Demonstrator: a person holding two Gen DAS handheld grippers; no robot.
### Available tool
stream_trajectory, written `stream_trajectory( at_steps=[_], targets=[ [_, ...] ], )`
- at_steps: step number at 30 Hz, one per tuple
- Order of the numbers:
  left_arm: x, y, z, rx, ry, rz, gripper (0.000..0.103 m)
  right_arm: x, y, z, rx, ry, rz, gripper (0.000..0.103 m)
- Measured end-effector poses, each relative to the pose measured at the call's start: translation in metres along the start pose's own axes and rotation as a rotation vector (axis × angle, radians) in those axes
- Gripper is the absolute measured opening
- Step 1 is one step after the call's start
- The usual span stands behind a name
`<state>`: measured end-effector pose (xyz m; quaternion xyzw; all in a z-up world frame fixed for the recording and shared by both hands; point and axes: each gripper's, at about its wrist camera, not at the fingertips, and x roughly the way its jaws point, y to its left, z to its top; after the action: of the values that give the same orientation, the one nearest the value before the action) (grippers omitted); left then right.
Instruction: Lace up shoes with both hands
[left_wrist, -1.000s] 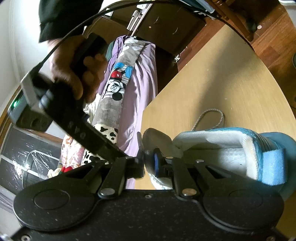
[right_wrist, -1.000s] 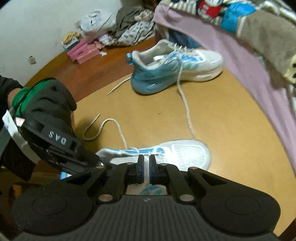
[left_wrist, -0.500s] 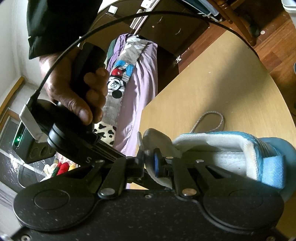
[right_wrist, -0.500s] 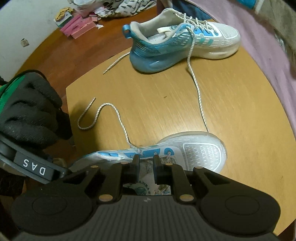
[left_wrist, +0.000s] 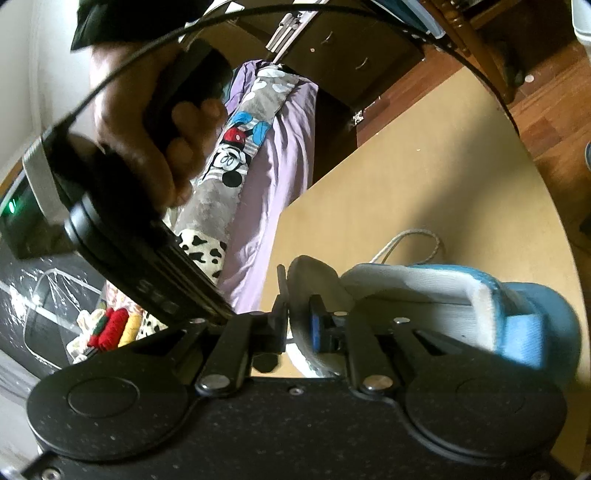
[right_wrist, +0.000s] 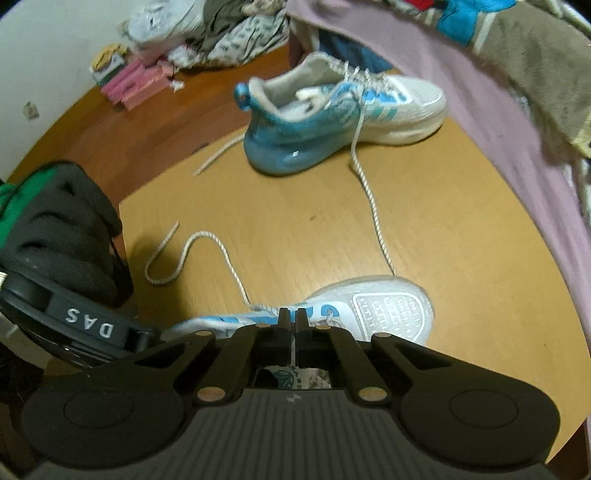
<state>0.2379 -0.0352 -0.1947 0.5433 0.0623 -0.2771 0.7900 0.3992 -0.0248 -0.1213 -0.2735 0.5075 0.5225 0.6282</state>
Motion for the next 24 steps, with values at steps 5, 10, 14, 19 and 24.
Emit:
stream_trajectory(
  at_steps=[5,10,14,19,24],
  targets=[
    [-0.012,0.005,-0.001,-0.048,-0.015,-0.006,0.014,-0.025,0.002,0.003,0.051,-0.095,-0.022,0.004],
    [-0.019,0.012,-0.002,-0.151,-0.010,-0.025,0.015,-0.043,0.006,0.006,0.097,-0.183,-0.056,0.004],
    [-0.025,0.040,-0.013,-0.494,0.001,-0.136,0.026,-0.061,0.011,0.007,0.133,-0.256,-0.088,0.004],
    [-0.036,0.053,-0.018,-0.687,-0.004,-0.172,0.028,-0.084,0.021,0.006,0.156,-0.321,-0.122,0.004],
    [-0.040,0.055,-0.013,-0.690,0.010,-0.131,0.030,-0.107,0.030,0.004,0.164,-0.365,-0.154,0.004]
  ],
)
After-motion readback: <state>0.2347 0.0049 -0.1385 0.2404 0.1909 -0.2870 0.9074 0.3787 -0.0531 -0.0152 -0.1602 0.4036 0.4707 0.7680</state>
